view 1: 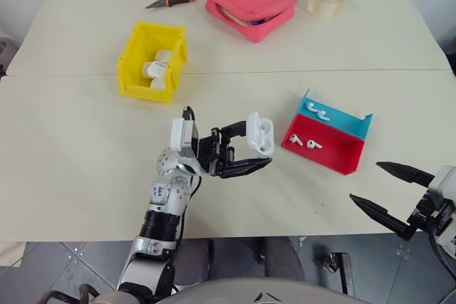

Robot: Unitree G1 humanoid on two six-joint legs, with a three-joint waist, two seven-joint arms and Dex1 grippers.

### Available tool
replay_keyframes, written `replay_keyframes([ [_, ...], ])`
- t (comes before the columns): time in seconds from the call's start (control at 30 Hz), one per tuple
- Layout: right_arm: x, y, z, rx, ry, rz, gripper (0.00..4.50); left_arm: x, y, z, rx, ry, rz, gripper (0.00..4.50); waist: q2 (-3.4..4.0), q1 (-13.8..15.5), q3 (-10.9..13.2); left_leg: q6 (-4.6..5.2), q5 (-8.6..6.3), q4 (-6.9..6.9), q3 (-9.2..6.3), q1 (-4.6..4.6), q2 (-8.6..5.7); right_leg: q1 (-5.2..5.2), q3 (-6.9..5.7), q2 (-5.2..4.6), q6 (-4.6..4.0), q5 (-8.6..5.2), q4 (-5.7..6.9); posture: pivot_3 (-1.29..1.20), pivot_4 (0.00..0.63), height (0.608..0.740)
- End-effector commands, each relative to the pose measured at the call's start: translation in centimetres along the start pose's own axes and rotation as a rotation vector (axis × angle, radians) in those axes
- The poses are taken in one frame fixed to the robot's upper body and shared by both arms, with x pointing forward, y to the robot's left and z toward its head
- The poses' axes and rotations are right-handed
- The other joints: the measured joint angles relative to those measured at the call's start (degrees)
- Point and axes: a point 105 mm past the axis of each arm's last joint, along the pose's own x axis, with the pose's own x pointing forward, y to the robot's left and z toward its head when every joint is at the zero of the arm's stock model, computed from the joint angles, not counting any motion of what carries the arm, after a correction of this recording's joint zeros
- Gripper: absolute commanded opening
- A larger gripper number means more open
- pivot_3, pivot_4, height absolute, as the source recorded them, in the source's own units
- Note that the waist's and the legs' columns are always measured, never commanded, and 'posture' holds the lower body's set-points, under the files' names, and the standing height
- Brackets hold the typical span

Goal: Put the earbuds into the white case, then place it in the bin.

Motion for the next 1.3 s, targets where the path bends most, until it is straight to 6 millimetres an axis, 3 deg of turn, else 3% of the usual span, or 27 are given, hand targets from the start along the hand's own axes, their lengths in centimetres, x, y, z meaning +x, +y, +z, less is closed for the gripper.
replay_keyframes([
  [0.03,0.5,0.8,1.4,-0.014,0.063,0.07,4.5,0.1,-0.4,0.3,0.017,-0.02,-0.032,2.75,0.02,0.3,0.0,0.0,0.0,0.0,-0.01,0.01,0.02,0.0,-0.01,0.02,-0.01,0.0,0.0,0.0,0.15,0.74],
  [0.37,5.9,-1.1,3.7,-0.033,0.276,0.213,4.5,-0.9,-0.4,0.6,0.047,0.049,0.001,2.75,-0.02,0.5,0.0,0.02,-0.01,0.09,-0.3,-0.16,-0.02,-0.03,-0.14,-0.01,-0.08,0.04,-0.15,0.0,0.15,0.74],
  [0.6,9.3,-3.0,3.9,-0.144,0.362,0.21,4.5,-1.1,-0.3,0.7,0.072,0.073,0.027,2.75,-0.01,0.4,0.0,0.03,-0.02,0.1,-0.33,-0.25,-0.07,-0.08,-0.18,-0.06,-0.03,0.07,-0.23,0.0,0.15,0.74],
  [1.03,12.2,-5.6,3.3,-0.312,0.459,0.25,4.5,-0.9,-0.7,0.5,0.067,0.08,0.046,2.75,0.01,0.3,0.0,0.02,-0.01,0.09,-0.27,-0.28,-0.05,-0.16,-0.17,-0.05,-0.01,0.08,-0.21,0.0,0.15,0.74],
  [1.13,12.5,-5.7,3.5,-0.326,0.459,0.264,3.89,-0.7,-0.6,0.5,0.067,0.079,0.044,2.75,0.01,0.3,0.0,0.0,-0.01,0.09,-0.26,-0.29,-0.05,-0.18,-0.18,-0.04,-0.01,0.08,-0.19,0.0,0.15,0.74],
  [1.3,12.7,-5.6,3.3,-0.341,0.469,0.284,2.19,-0.7,-0.3,0.6,0.07,0.076,0.049,2.75,0.01,0.3,0.0,0.0,-0.01,0.09,-0.27,-0.29,-0.05,-0.18,-0.18,-0.05,-0.01,0.08,-0.19,0.0,0.15,0.74],
])
